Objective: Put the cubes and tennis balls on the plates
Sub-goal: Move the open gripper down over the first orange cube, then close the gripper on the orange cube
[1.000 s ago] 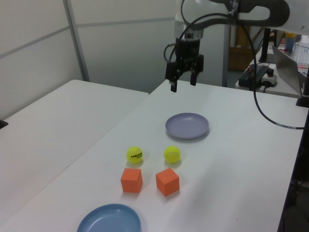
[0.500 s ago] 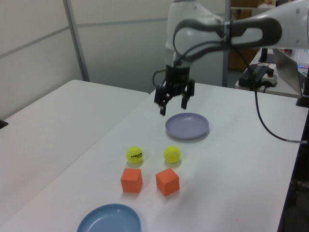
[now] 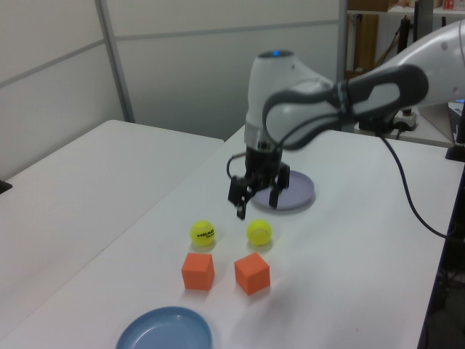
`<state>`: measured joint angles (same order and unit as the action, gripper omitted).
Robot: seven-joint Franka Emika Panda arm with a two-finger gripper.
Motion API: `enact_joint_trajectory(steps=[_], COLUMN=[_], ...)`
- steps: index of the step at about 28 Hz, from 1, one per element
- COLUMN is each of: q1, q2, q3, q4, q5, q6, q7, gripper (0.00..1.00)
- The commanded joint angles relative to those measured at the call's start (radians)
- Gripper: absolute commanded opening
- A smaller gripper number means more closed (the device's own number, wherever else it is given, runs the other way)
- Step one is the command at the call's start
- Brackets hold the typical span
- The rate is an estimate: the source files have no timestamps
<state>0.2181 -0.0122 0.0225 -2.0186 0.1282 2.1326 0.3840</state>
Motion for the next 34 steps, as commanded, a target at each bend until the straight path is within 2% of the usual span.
enact_joint_trajectory(steps=[1, 19, 34], q1=[-0.003, 0.001, 0.003], q2=[0.006, 0.152, 0.186], q3=[0.025, 0.030, 0.062], q4=[-0.094, -0.097, -0.103], q5=[-0.013, -0.013, -0.016], q6=[0.111, 0.219, 0.257], q7=[0.070, 0.113, 0.111], gripper=[1.00, 1.00, 1.00])
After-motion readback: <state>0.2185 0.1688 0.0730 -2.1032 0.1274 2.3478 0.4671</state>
